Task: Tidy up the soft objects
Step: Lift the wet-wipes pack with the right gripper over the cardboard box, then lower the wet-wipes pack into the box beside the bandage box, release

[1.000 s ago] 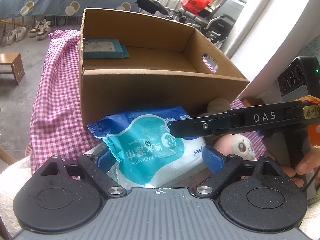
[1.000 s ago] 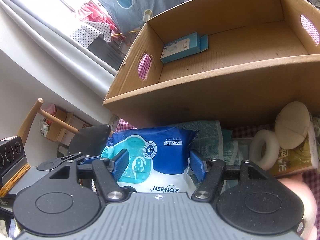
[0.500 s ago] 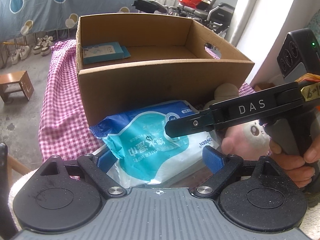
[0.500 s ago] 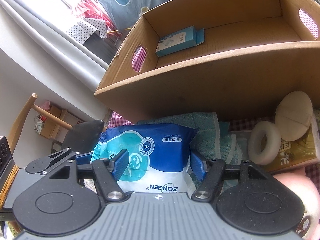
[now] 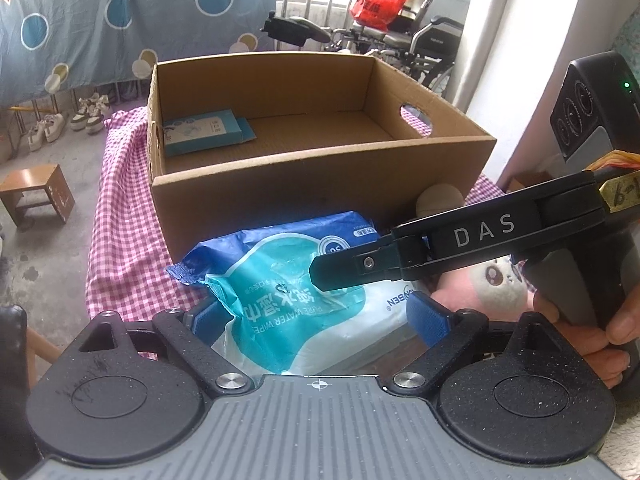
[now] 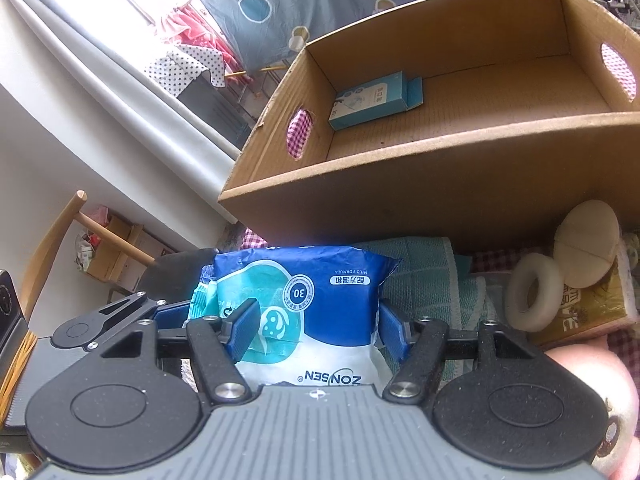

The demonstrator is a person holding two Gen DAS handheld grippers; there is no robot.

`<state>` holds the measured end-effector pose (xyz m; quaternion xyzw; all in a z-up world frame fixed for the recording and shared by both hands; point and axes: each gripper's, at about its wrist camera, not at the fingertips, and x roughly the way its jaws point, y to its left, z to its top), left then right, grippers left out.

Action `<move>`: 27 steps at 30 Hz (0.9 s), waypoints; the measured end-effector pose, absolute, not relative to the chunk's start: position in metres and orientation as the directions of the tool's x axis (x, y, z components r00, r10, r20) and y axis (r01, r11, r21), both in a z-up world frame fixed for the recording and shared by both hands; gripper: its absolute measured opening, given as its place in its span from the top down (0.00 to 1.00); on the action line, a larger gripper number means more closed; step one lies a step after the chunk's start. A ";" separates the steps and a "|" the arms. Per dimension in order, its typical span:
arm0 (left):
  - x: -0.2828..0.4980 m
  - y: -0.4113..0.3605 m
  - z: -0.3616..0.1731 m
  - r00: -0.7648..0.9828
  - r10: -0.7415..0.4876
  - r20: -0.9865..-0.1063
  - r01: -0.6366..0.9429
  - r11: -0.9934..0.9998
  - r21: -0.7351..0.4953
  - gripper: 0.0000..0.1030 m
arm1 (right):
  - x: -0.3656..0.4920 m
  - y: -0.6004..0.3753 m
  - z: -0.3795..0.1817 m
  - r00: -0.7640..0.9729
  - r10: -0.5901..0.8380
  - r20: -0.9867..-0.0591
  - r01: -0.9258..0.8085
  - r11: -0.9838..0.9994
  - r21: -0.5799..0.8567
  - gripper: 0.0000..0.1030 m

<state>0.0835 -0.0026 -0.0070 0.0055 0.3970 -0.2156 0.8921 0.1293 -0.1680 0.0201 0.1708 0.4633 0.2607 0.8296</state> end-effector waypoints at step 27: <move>0.170 -0.003 0.072 0.689 -0.417 -0.594 0.430 0.893 -0.128 0.09 | 0.243 -0.193 0.103 0.424 0.679 -0.599 -0.302 0.729 0.614 0.35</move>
